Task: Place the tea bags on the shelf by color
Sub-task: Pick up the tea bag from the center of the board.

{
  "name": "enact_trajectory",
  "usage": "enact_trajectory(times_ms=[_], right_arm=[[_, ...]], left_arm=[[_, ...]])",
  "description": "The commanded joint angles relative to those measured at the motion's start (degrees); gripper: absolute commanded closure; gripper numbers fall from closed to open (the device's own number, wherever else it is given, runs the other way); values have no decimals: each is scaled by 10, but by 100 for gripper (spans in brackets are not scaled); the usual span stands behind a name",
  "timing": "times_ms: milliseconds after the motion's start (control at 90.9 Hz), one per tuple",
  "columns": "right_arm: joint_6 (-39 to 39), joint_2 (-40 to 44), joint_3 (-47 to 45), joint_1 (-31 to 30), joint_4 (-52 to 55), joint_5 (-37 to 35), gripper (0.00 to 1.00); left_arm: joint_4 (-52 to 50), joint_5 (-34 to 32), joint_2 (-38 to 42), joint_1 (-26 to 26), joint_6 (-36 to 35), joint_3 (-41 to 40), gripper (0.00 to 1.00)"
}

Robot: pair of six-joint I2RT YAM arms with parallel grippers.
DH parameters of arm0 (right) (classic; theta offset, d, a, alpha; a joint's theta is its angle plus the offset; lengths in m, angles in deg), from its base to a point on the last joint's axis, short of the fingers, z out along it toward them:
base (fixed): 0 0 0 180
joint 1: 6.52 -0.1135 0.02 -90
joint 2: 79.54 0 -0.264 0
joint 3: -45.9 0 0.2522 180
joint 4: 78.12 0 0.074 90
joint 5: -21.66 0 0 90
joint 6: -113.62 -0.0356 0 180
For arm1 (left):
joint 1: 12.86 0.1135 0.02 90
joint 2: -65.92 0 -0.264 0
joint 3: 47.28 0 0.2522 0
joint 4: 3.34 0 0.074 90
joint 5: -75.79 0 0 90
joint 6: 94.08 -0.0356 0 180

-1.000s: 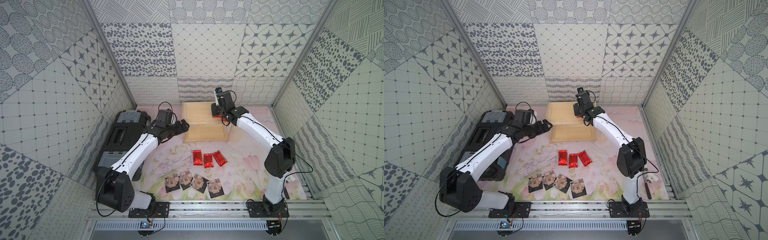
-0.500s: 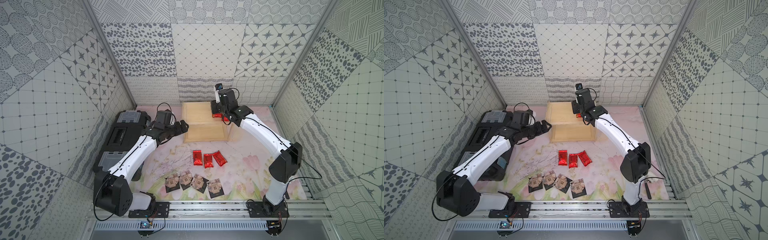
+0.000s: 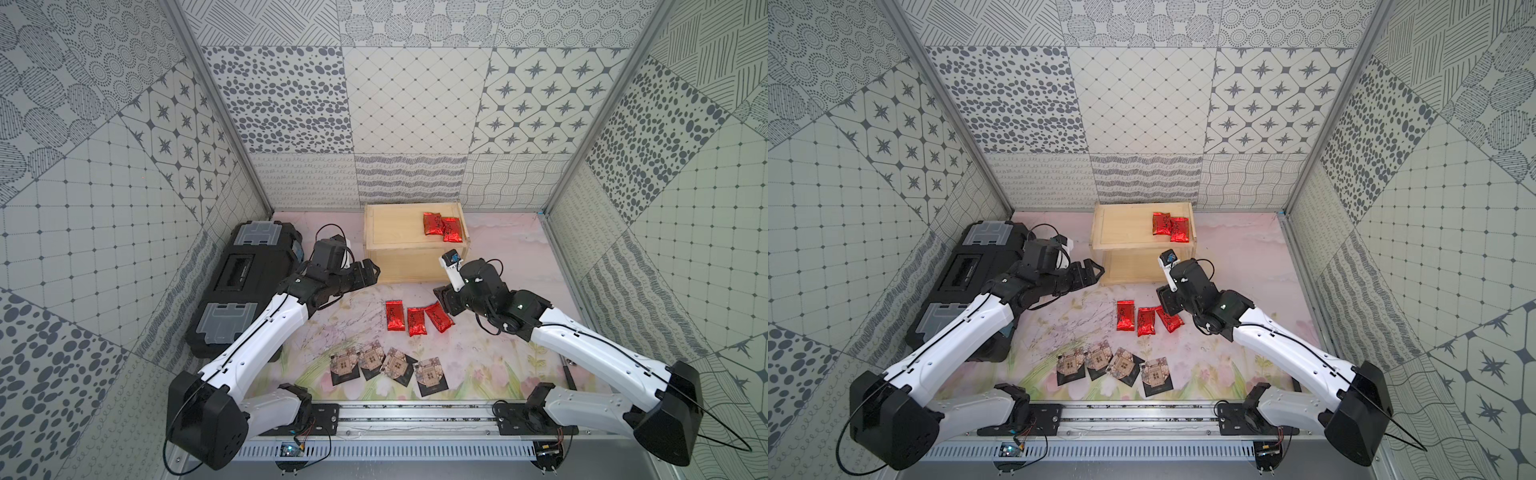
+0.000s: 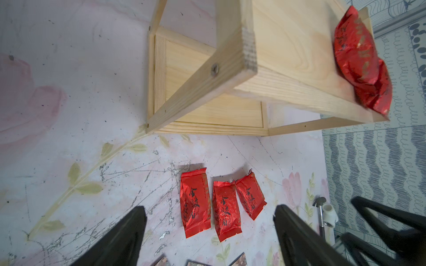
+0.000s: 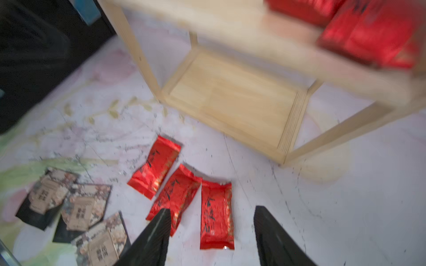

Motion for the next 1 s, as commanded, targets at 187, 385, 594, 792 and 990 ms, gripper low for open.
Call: enact_trajectory(times_ms=[187,385,594,792,990], right_arm=[[-22,-111,-50,50,-66,90,25],[-4,-167,-36,65,-78,117,15],[5,-204,-26,66,-83,119,14],[6,-235,-15,65,-89,104,15],[1,-260,-11,66,-102,86,23]], left_arm=[[-38,-41,26,-5,-19,-23,8],[-29,-43,23,-5,-23,-30,8],[-26,-39,13,-4,-23,-30,7],[-24,-36,10,-4,-24,-29,7],[-26,-39,13,-4,-23,-29,7]])
